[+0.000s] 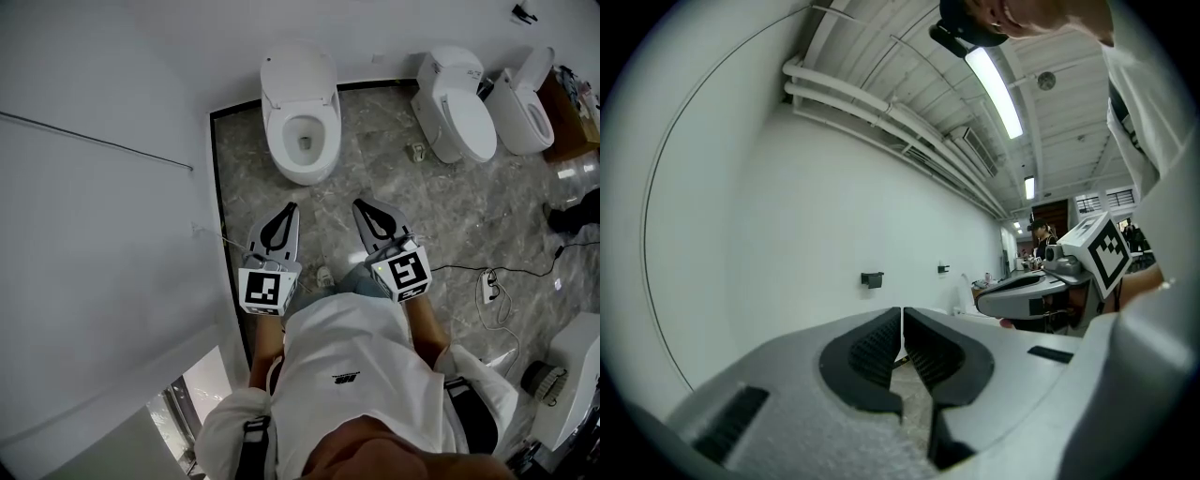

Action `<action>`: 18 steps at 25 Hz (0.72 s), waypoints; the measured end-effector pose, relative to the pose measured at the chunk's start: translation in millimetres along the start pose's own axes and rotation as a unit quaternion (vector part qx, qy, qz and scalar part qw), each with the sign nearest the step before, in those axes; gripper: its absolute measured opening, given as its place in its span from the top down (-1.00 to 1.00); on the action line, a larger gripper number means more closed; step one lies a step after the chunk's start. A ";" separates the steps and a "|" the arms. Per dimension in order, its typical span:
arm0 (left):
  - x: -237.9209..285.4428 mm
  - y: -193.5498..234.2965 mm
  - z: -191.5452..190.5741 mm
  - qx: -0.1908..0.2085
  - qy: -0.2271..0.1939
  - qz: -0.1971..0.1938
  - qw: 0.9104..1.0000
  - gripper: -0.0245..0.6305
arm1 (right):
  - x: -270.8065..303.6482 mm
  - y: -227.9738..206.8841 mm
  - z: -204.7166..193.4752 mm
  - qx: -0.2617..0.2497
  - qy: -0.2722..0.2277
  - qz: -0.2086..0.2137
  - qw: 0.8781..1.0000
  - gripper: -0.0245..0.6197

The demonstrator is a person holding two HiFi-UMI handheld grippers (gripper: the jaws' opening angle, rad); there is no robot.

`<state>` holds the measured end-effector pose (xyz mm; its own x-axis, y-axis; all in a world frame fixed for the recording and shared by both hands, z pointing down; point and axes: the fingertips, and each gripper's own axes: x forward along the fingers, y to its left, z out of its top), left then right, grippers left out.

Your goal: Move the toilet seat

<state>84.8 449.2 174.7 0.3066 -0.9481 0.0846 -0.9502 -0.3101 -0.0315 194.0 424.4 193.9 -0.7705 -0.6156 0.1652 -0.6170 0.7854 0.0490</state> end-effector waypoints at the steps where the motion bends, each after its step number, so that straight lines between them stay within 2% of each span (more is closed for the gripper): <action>1: 1.4 2.7 -0.7 0.000 0.000 0.000 1.000 0.82 | 1.9 -1.9 -0.2 0.000 0.001 -0.003 1.000 0.83; 7: 11.0 10.2 -2.0 -0.011 -0.004 -0.007 1.000 0.82 | 14.3 -7.0 -0.7 0.000 0.003 -0.011 1.000 0.83; 11: 22.0 16.2 -7.7 0.004 -0.007 -0.012 1.000 0.82 | 24.3 -14.2 -0.1 0.000 0.003 -0.010 1.000 0.83; 18: 44.8 32.0 -10.0 0.007 -0.004 -0.014 1.000 0.82 | 48.9 -30.6 1.2 0.001 0.002 -0.013 1.000 0.83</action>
<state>67.6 397.5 187.5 0.3340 -0.9393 0.0778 -0.9402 -0.3379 -0.0428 175.0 370.2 199.3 -0.7536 -0.6354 0.1686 -0.6371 0.7691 0.0506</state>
